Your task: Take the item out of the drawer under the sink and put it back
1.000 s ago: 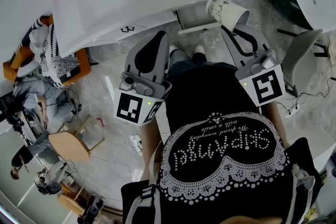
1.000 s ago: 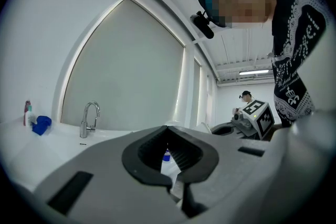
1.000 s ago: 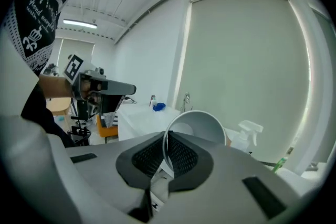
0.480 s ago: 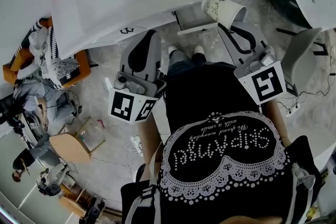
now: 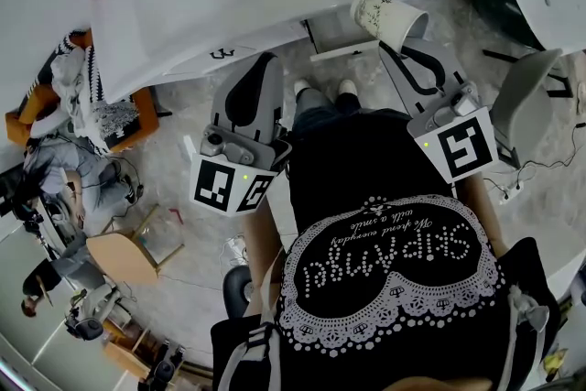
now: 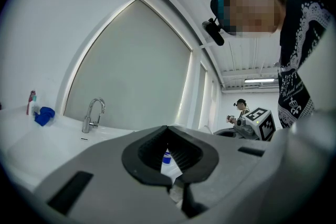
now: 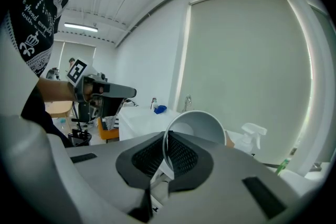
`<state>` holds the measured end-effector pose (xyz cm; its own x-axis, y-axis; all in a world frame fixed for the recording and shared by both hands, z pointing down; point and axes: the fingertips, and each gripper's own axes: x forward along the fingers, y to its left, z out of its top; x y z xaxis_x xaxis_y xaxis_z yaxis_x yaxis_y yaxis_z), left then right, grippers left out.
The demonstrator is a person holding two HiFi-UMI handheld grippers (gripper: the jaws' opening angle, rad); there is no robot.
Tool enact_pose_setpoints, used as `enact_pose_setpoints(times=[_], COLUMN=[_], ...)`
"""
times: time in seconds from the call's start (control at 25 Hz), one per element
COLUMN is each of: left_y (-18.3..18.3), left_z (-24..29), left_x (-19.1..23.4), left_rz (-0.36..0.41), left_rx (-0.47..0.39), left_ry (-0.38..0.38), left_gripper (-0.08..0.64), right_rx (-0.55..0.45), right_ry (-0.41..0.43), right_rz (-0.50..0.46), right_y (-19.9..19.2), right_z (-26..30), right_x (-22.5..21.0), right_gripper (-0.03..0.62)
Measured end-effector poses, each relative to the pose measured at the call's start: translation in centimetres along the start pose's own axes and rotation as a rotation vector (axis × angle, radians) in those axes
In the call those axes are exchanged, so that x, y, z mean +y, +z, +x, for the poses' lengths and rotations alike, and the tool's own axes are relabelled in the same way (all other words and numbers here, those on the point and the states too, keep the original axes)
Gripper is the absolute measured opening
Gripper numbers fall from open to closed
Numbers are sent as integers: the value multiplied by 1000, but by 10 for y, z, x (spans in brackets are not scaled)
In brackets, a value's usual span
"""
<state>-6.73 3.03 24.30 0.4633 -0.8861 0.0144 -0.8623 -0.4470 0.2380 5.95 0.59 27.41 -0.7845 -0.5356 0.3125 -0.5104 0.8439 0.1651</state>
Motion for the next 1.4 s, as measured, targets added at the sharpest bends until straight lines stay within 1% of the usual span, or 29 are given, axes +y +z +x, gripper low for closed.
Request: enact_pose_setpoints(times=[0.16, 0.36, 0.52, 0.68, 0.84, 1.0, 1.24, 1.4], left_y=[-1, -5, -1, -2, -3, -4, -4, -8], left_z=[1, 3, 3, 4, 4, 6, 8, 6], left_x=[-1, -4, -5, -5, -5, -7, -11, -11], left_rz=[-8, 37, -20, -1, -13, 20, 1, -11], left_rx=[2, 46, 21, 41, 46, 57, 42, 46], left_ry=[-8, -10, -23, -19, -23, -30, -44, -73], left_gripper=[3, 3, 3, 3, 3, 3, 3, 3], right_rx=[-2, 9, 3, -2, 1, -4, 3, 7], right_ry=[-1, 6, 7, 7, 4, -2, -9, -30], right_rz=[7, 0, 3, 6, 16, 24, 22, 25], right_y=[-2, -5, -4, -3, -4, -4, -8, -10], right_z=[-1, 0, 0, 0, 0, -1, -4, -5], right_x=[0, 1, 1, 1, 0, 0, -2, 0], right_gripper=[23, 23, 23, 23, 23, 23, 23, 23])
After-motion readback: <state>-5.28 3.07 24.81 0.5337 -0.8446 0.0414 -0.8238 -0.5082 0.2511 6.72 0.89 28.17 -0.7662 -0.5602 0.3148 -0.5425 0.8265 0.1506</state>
